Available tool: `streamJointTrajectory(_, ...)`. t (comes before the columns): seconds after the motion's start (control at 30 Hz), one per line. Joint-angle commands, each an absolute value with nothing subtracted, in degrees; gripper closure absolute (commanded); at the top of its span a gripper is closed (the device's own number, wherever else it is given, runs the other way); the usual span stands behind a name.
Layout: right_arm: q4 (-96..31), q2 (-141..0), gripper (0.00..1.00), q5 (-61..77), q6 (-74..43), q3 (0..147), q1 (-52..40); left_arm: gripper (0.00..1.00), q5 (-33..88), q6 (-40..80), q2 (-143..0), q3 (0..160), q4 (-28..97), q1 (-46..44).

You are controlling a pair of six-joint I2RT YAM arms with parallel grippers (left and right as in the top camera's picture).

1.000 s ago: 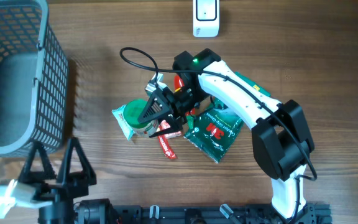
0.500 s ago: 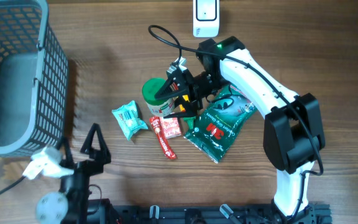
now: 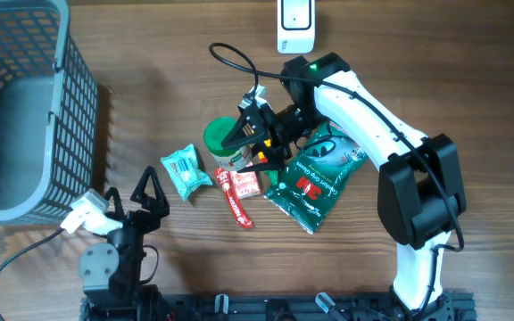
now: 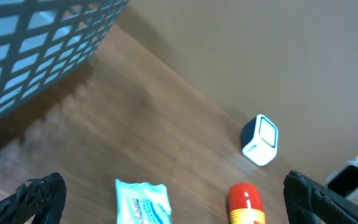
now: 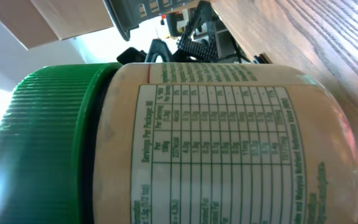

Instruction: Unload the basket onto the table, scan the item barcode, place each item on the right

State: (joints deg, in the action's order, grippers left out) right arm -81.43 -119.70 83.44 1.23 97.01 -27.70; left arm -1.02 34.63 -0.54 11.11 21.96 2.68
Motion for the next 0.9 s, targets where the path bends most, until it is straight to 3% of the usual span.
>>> streamJointTrajectory(0.0,-81.58,-119.02,0.21,84.23,1.10,98.41,-27.77,0.00,-2.39,35.20,-0.54,10.48,23.38,2.35)
streamJointTrajectory(0.87,-84.38,-119.00,0.22,78.11,2.22,98.41,-27.49,0.00,-2.44,35.18,-0.54,10.48,40.42,2.35)
